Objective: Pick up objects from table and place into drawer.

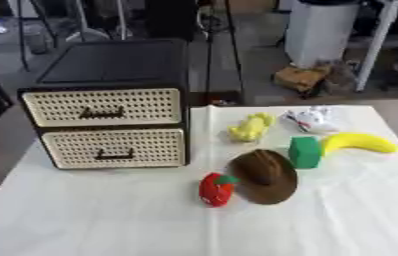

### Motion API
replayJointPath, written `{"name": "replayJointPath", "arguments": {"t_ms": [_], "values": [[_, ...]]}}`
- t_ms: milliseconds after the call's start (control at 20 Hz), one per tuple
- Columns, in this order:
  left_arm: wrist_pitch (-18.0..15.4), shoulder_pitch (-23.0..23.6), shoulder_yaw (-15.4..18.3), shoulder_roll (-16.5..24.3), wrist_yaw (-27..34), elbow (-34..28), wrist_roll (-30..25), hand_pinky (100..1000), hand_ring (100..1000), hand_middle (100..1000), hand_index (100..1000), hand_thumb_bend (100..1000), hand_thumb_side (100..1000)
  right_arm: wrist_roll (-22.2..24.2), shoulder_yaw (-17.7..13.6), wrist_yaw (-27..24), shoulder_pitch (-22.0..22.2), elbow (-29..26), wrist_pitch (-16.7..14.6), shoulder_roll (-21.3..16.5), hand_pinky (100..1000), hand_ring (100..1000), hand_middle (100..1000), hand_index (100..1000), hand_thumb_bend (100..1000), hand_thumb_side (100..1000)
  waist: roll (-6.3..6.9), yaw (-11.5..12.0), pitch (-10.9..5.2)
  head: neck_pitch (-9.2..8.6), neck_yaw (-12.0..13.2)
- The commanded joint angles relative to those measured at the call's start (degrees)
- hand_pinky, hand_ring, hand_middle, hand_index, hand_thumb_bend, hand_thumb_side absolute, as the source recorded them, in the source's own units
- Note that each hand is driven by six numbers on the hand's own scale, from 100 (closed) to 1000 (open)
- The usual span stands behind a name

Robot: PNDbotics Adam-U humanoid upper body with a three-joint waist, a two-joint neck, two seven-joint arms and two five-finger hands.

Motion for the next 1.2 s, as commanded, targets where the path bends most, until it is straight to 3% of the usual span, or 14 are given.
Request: {"name": "replayJointPath", "arguments": {"t_ms": [50, 450, 650, 1200], "values": [[-4.3, -2.6, -2.7, 3.3, -2.8, 3.0, -5.4, 100, 100, 100, 906, 100, 584, 0.5, 0.0, -0.6, -0.9, -0.9, 0.3, -1.2, 689, 788, 773, 847, 100, 1000, 0.18, -0.2, -0.72, 0.35, 0.7], [-8.0, -8.7, -11.1, 2.6, -9.7, 11.2, -6.4, 100, 100, 100, 931, 100, 594, 1.1, 0.4, -1.3, -1.5, -0.9, 1.1, -1.0, 689, 788, 772, 845, 100, 1000, 0.74, -1.2, -0.56, 0.79, 1.8], [-9.4, -12.6, -15.0, 1.8, -9.4, 16.1, -6.4, 100, 100, 100, 917, 100, 611, 1.5, 0.7, -1.6, -1.9, -0.9, 1.6, -0.8, 689, 788, 769, 842, 100, 1000, 1.26, -2.1, -0.44, 0.8, 2.6], [-10.3, -23.3, -21.2, -4.2, -9.1, 26.5, -6.4, 100, 100, 100, 878, 100, 603, 2.2, 1.1, -2.6, -3.1, -0.9, 2.3, -0.3, 688, 789, 767, 839, 100, 1000, 2.06, -3.5, 0.49, 0.06, 4.1]]}}
